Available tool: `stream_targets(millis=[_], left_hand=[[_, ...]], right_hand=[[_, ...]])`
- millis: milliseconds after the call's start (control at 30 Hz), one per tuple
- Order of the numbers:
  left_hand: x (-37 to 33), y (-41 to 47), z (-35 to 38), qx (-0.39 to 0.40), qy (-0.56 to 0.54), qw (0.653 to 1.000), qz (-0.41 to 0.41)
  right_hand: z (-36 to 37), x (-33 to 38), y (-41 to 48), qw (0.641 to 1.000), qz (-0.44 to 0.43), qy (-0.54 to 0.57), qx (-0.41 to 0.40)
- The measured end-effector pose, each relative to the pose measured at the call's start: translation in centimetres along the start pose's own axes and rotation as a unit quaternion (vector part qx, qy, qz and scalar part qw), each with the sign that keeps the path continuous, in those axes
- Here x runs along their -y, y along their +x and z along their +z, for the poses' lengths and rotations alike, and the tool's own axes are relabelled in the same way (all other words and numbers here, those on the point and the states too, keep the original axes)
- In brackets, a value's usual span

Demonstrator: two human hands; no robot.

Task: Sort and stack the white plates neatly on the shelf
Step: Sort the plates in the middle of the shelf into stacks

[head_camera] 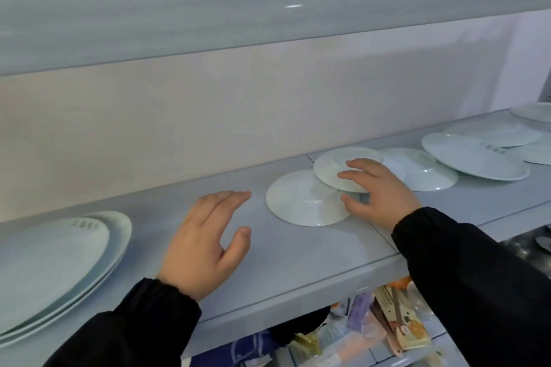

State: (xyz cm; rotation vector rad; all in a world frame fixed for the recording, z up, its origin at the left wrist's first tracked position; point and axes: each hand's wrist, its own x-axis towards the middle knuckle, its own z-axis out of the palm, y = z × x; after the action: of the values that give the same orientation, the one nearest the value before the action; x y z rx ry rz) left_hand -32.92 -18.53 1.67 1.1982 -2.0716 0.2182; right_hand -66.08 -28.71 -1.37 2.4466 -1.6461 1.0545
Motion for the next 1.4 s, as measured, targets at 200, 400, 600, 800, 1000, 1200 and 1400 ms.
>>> stream_targets(millis=[200,400,600,800,1000,1200,1400], left_hand=[[-2.5,2.7,5.2,0.028,-0.001,0.999,-0.025],[-5.1,5.0,8.8,0.03,0.012,0.999,-0.044],[-8.2,8.3,12.9,0.053,0.034,0.998,-0.03],[-10.0,11.2,17.0,0.052,0.055,0.997,-0.012],[-10.3,12.8,19.6,0.081,0.064,0.995,0.0],[-9.5,13.2,20.3,0.087,0.085,0.992,-0.025],[-9.5,13.5,19.8,0.056,0.157,0.986,-0.023]], right_hand=[[-1.4,-4.0,0.3,1.0,0.003,-0.018,-0.012],[-2.4,-6.4,0.6,0.997,0.047,0.052,-0.03],[-3.1,-7.6,0.6,0.999,0.032,0.041,0.011],[-3.5,-8.4,0.6,0.997,0.03,0.077,-0.011],[-3.1,-7.7,0.6,0.993,0.008,0.118,-0.013],[-3.3,-7.9,0.7,0.991,0.003,0.134,-0.028],[-3.7,-8.3,0.4,0.985,0.025,0.165,-0.032]])
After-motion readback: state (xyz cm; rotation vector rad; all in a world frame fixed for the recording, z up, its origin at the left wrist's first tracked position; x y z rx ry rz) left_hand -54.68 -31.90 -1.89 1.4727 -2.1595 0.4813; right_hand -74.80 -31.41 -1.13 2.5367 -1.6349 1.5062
